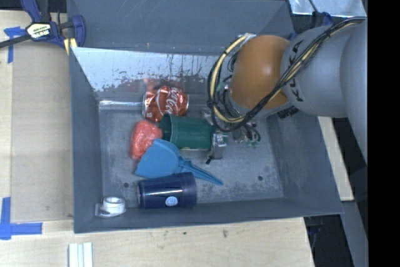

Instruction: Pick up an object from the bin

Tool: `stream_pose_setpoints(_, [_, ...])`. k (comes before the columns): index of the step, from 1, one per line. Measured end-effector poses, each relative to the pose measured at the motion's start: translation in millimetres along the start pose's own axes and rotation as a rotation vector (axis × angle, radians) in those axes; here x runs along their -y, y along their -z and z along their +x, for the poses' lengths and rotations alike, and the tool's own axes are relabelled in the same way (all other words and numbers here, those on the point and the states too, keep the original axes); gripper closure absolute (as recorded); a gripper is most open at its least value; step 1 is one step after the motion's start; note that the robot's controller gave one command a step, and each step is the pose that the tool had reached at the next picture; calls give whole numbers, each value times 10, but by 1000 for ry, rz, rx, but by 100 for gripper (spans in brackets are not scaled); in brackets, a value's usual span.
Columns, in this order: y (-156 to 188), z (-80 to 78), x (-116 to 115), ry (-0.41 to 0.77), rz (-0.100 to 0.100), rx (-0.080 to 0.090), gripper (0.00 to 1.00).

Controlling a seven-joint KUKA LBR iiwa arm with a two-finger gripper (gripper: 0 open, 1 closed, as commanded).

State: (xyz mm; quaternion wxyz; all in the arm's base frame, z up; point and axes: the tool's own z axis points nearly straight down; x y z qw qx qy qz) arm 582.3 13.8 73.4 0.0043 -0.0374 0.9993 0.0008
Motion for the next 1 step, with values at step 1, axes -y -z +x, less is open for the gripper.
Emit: stream_pose_setpoints(1, [0, 0, 0, 0, 0, 0, 100])
